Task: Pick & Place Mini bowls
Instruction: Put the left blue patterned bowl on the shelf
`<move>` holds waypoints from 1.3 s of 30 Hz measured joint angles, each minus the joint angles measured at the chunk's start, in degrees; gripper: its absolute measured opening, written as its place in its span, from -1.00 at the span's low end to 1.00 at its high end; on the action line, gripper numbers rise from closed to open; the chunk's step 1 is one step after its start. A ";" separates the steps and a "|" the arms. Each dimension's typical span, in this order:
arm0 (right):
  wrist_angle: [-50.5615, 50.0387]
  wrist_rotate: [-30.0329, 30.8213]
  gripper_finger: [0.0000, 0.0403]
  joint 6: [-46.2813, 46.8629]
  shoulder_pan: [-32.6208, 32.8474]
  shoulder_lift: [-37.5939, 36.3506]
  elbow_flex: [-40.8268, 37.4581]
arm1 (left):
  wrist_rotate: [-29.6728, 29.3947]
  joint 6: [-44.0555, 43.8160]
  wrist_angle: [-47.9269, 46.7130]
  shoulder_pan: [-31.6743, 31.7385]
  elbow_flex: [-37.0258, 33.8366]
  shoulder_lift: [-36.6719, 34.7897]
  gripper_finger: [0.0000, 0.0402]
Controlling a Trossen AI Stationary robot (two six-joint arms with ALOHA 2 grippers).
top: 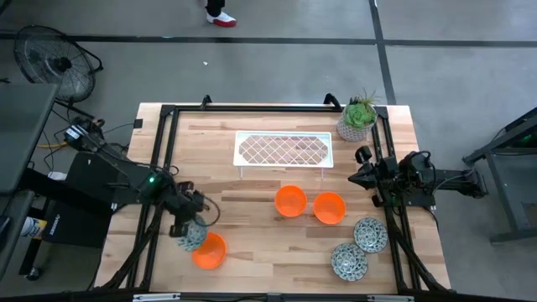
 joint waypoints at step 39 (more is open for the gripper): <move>-0.79 -0.01 -1.00 0.00 -0.02 0.01 0.00 | 5.86 44.59 -29.19 47.25 63.11 36.67 -0.98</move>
